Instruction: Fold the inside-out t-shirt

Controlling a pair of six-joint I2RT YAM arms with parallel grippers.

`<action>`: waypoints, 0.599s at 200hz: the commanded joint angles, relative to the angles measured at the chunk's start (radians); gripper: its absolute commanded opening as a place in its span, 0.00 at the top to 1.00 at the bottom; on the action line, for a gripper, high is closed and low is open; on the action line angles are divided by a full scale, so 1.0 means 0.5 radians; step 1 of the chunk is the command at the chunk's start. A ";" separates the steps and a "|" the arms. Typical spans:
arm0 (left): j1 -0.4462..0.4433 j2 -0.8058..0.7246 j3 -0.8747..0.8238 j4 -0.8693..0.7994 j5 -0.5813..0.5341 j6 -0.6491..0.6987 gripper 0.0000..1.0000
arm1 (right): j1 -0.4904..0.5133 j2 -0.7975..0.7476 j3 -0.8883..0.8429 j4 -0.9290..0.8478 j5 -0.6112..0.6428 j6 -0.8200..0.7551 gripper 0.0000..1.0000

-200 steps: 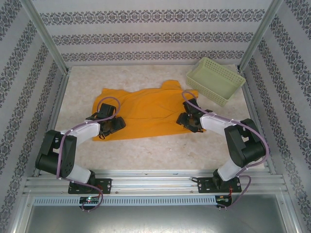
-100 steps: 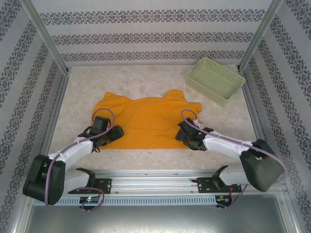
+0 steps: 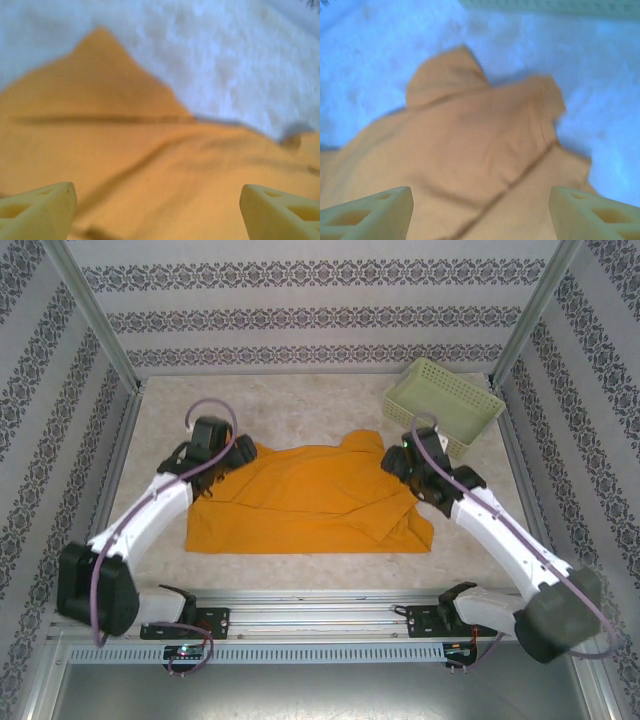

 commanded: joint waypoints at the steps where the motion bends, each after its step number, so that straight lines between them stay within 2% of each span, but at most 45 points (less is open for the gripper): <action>1: 0.090 0.359 0.298 -0.142 -0.237 0.188 0.08 | -0.079 0.245 0.203 0.063 -0.106 -0.316 0.28; 31: 0.196 0.841 0.739 -0.308 -0.292 0.251 0.09 | -0.145 0.571 0.453 0.094 -0.148 -0.405 0.28; 61: 0.300 1.218 1.031 -0.403 -0.090 0.286 0.16 | -0.192 0.848 0.631 0.137 -0.244 -0.447 0.29; 70: 0.304 1.325 1.133 -0.454 -0.103 0.304 0.18 | -0.196 0.933 0.692 0.116 -0.247 -0.462 0.29; 120: 0.352 1.662 1.414 -0.559 -0.153 0.361 0.21 | -0.229 1.291 0.939 0.026 -0.271 -0.546 0.29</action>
